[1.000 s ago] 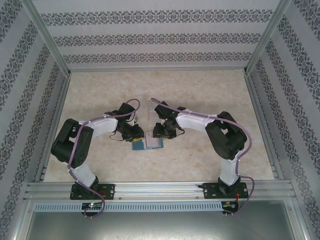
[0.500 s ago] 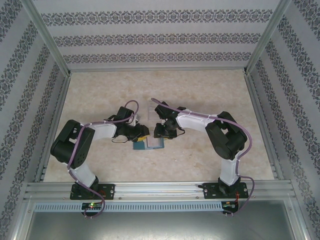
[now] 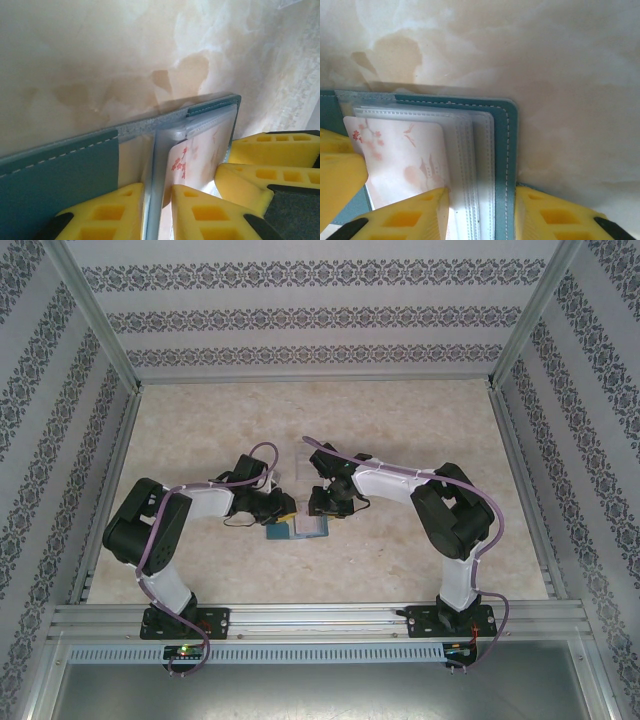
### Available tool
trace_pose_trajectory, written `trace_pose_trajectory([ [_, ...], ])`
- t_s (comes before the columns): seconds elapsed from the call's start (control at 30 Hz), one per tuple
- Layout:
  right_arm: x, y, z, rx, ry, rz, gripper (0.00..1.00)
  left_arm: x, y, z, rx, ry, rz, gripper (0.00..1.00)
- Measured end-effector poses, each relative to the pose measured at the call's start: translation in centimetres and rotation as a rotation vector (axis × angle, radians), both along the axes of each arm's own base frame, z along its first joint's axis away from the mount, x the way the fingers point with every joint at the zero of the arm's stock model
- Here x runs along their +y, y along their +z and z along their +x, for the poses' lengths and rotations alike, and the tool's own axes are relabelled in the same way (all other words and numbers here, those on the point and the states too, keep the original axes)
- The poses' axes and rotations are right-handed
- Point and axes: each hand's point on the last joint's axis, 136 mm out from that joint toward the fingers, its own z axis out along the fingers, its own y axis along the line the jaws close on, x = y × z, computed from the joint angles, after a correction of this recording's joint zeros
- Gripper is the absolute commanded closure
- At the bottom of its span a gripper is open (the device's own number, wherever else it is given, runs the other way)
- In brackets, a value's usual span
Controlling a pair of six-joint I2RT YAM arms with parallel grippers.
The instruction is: Take the credit cards out of the card holder
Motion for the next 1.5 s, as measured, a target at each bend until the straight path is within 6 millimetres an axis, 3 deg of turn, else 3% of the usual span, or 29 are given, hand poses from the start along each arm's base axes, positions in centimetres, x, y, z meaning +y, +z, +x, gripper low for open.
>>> trace_pose_trajectory([
  [0.53, 0.1, 0.0, 0.0, -0.002, -0.002, 0.003, 0.56, 0.5, 0.1, -0.2, 0.005, -0.044, 0.064, 0.91],
  [0.77, 0.1, 0.0, 0.0, -0.003, -0.003, 0.005, 0.59, 1.2, 0.3, -0.4, 0.000, -0.040, 0.106, 0.92],
  [0.9, 0.0, 0.0, 0.0, -0.002, -0.005, 0.004, 0.64, 1.4, 0.3, -0.5, 0.004, -0.038, 0.123, 0.90],
  [1.07, 0.0, 0.0, 0.0, -0.002, -0.004, 0.004, 0.66, 1.4, 0.4, -0.5, 0.007, -0.035, 0.119, 0.77],
  [1.5, 0.0, 0.0, 0.0, -0.002, -0.004, 0.004, 0.66, 0.2, 0.1, -0.4, 0.011, -0.035, 0.030, 0.78],
])
